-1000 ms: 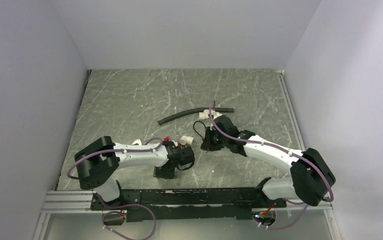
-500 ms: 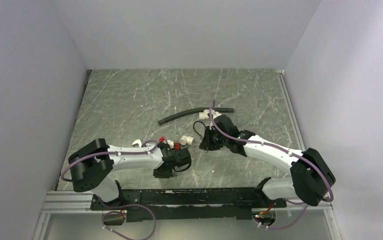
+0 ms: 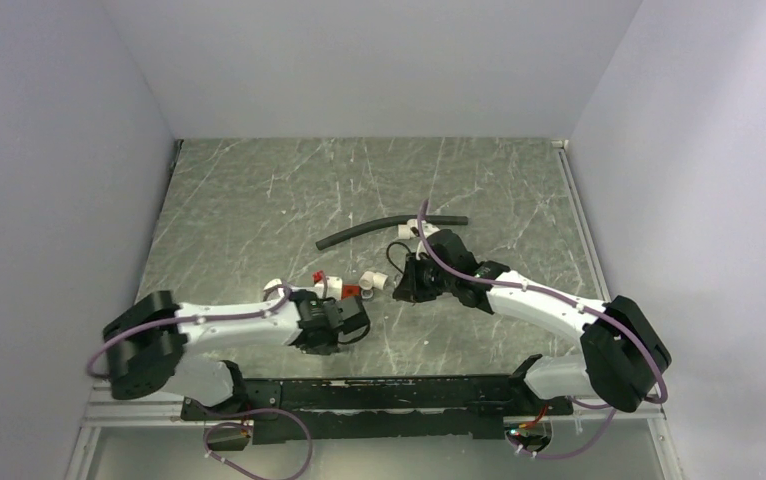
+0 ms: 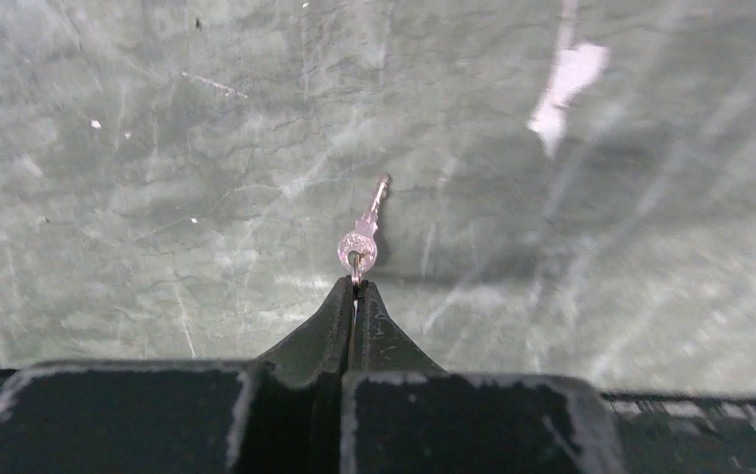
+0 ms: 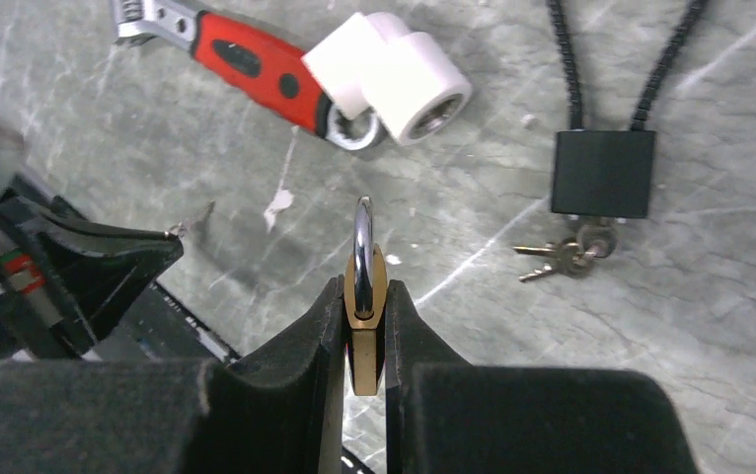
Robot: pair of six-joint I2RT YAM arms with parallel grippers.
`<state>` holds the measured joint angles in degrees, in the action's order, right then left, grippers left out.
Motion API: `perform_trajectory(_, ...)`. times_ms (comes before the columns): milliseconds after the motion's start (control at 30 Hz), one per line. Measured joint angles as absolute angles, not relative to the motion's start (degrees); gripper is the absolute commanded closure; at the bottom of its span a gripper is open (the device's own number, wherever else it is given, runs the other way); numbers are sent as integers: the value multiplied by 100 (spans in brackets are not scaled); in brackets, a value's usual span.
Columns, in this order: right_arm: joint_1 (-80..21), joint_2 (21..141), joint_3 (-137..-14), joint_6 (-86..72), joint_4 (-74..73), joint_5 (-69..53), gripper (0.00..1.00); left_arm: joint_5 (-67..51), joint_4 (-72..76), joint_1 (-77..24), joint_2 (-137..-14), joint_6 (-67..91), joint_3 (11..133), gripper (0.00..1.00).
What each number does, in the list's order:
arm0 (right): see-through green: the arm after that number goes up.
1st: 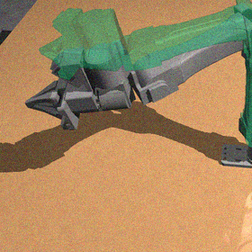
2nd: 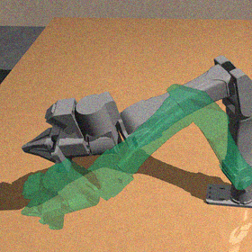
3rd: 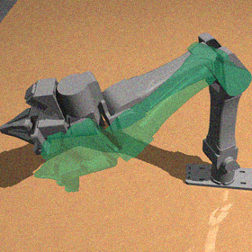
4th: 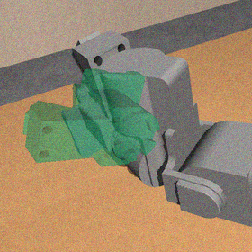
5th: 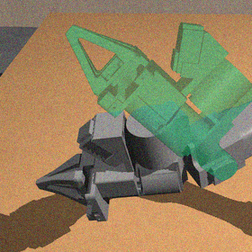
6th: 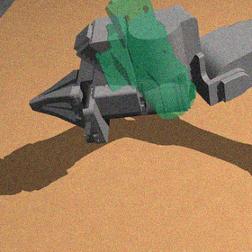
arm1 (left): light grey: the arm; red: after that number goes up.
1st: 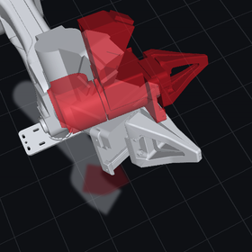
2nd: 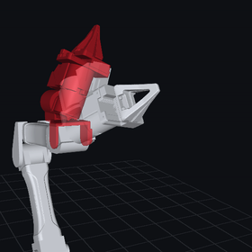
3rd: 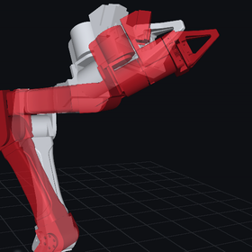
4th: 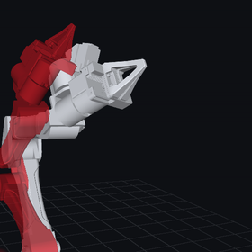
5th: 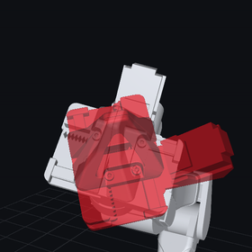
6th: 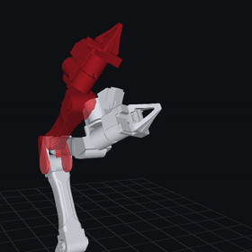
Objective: Unlock with the key
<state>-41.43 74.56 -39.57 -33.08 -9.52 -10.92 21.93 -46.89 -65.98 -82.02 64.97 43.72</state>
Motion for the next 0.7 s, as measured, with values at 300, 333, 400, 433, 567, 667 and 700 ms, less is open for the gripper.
perform_trajectory(300, -4331, 7258, -3470, -3962, 386, -1992, 100, 2021, -3894, -6582, -5133, 4840, 4296, 100)
perform_trajectory(333, -4357, 7177, -3334, -4139, 633, -2064, 100, 1951, -3780, -6582, -4847, 4663, 4296, 100)
perform_trajectory(400, -4394, 7057, -3179, -4456, 1017, -2167, 100, 1850, -3605, -6582, -4414, 4366, 4296, 100)
perform_trajectory(433, -4418, 7013, -3146, -4613, 1201, -2182, 100, 1800, -3555, -6582, -4272, 4257, 4296, 100)
perform_trajectory(567, -4471, 6899, -3146, -5024, 1780, -2196, 100, 1675, -3299, -6582, -3900, 3870, 4298, 100)
perform_trajectory(667, -4488, 6770, -3210, -5059, 1671, -1964, 100, 1831, -3264, -6582, -3938, 3710, 4355, 100)
perform_trajectory(700, -4493, 6709, -3232, -5043, 1551, -1796, 100, 1914, -3258, -6582, -4016, 3701, 4370, 100)
